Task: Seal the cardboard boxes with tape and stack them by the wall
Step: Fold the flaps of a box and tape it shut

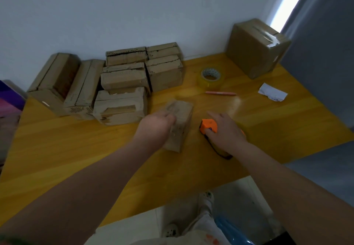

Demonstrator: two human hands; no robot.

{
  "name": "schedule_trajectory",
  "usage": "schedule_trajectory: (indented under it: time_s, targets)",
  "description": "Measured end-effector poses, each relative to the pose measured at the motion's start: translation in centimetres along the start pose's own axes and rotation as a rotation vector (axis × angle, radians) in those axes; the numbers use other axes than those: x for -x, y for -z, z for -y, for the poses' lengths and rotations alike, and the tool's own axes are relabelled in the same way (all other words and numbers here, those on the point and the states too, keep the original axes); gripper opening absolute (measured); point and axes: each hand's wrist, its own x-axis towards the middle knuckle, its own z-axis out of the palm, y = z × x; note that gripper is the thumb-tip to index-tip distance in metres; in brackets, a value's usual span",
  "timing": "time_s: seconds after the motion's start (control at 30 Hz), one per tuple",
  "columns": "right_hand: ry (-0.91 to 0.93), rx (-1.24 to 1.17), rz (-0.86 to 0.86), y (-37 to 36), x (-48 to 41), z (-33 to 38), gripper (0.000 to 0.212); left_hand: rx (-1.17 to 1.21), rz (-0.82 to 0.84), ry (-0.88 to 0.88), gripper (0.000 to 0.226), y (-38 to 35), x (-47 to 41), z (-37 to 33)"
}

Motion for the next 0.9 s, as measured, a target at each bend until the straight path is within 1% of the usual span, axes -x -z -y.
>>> schedule_trajectory:
  time_s: [0.03, 0.1, 0.17, 0.23, 0.3, 0.33, 0.37, 0.4, 0.43, 0.47, 0.5, 0.53, 0.57, 0.63, 0.7, 0.73, 0.77, 0.83, 0.9]
  targets:
    - [0.03, -0.104, -0.001, 0.4, -0.1, 0.7, 0.063, 0.018, 0.012, 0.03, 0.016, 0.9, -0.7, -0.1]
    - [0.053, -0.329, 0.031, 1.1, 0.0, 1.9, 0.066, 0.056, 0.043, 0.077, 0.018, 2.3, -2.0, -0.4]
    - [0.033, -0.552, 0.117, 1.3, 0.3, 2.9, 0.068, 0.079, 0.075, 0.108, 0.021, 3.2, -3.0, -0.7]
    - [-0.015, -0.683, 0.178, 0.8, 0.5, 3.2, 0.067, 0.111, 0.113, 0.122, 0.022, 3.0, -3.4, -1.0]
    - [-0.072, -0.71, 0.203, 0.1, 0.7, 3.3, 0.064, 0.134, 0.188, 0.133, 0.025, 1.9, -3.3, -1.4]
    - [-0.084, -0.704, 0.204, -0.4, 0.8, 3.2, 0.061, 0.138, 0.197, 0.149, 0.029, 1.2, -3.1, -1.6]
    - [-0.089, -0.701, 0.2, -0.9, 1.0, 3.1, 0.057, 0.13, 0.164, 0.164, 0.034, 0.6, -2.8, -1.8]
    - [-0.095, -0.699, 0.194, -1.2, 1.1, 2.9, 0.052, 0.117, 0.076, 0.153, 0.036, 0.1, -2.3, -2.0]
    - [-0.107, -0.695, 0.192, -1.4, 1.2, 2.8, 0.046, 0.094, -0.023, 0.112, 0.036, -0.1, -1.6, -2.2]
    - [-0.124, -0.686, 0.197, -1.5, 1.3, 2.6, 0.041, 0.086, -0.086, 0.067, 0.033, 0.0, -0.9, -2.4]
    - [-0.142, -0.683, 0.2, -1.6, 1.2, 2.4, 0.038, 0.079, -0.145, 0.011, 0.029, -0.1, -0.1, -2.5]
    - [-0.16, -0.686, 0.202, -1.7, 1.2, 2.1, 0.037, 0.06, -0.17, -0.032, 0.027, -0.4, 0.7, -2.7]
    - [-0.177, -0.696, 0.201, -1.8, 1.0, 1.9, 0.036, 0.048, -0.161, -0.059, 0.026, -0.7, 1.3, -2.8]
    - [-0.209, -0.731, 0.194, -1.8, 1.0, 1.8, 0.036, 0.07, -0.074, -0.073, 0.03, -1.1, 2.4, -3.6]
    - [-0.232, -0.76, 0.183, -1.9, 0.8, 1.6, 0.036, 0.114, 0.091, -0.04, 0.051, -1.7, 3.2, -4.4]
    - [-0.238, -0.768, 0.181, -1.9, 0.8, 1.6, 0.036, 0.107, 0.176, -0.015, 0.061, -1.8, 3.6, -4.5]
    - [-0.24, -0.773, 0.184, -1.9, 0.8, 1.6, 0.036, 0.086, 0.226, -0.002, 0.067, -1.7, 3.9, -4.6]
    - [-0.231, -0.772, 0.185, -1.9, 0.7, 1.7, 0.035, 0.046, 0.233, -0.017, 0.073, -1.8, 4.3, -4.5]
    - [-0.216, -0.772, 0.164, -1.8, 0.5, 1.7, 0.037, 0.049, 0.238, -0.036, 0.072, -1.7, 4.3, -4.3]
